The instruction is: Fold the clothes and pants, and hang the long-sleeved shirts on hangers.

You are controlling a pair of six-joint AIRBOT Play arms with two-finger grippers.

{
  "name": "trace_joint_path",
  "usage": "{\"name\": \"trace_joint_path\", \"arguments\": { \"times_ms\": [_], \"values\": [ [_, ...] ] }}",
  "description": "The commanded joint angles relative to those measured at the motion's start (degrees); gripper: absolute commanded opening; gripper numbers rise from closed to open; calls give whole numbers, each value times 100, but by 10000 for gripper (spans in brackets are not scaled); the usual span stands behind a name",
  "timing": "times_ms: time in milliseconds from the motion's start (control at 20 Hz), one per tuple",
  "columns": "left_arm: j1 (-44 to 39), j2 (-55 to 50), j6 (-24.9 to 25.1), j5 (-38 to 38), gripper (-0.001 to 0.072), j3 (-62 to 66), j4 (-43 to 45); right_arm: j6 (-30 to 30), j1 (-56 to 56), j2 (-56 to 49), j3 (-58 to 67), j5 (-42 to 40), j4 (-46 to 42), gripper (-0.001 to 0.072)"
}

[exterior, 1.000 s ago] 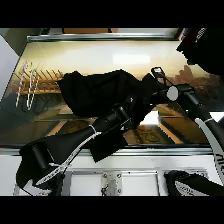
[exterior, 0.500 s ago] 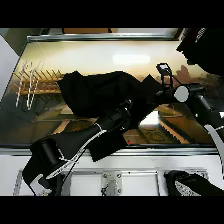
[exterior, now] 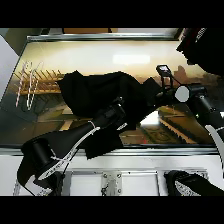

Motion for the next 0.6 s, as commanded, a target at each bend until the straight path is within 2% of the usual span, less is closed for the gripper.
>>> {"name": "trace_joint_path", "arguments": {
  "times_ms": [0,100,200,350,450,550],
  "values": [
    [339,776,391,225,13,-393,33,-50,-70,4,109,236,-61,11],
    [699,1388,903,192,13,46,4,-122,-149,4,780,975,-310,11],
    [1036,1956,1174,173,13,951,-125,-177,-144,4,1888,1875,-485,11],
    [1419,2573,1646,125,12,2437,-1222,-48,-138,15,3626,3091,-492,11],
    [1561,2863,1838,-210,12,2885,-1893,258,-122,107,4212,3578,-490,10],
    [1609,3108,1840,-892,12,2848,-1980,516,-39,308,4242,4011,-511,11]
  ]
}}
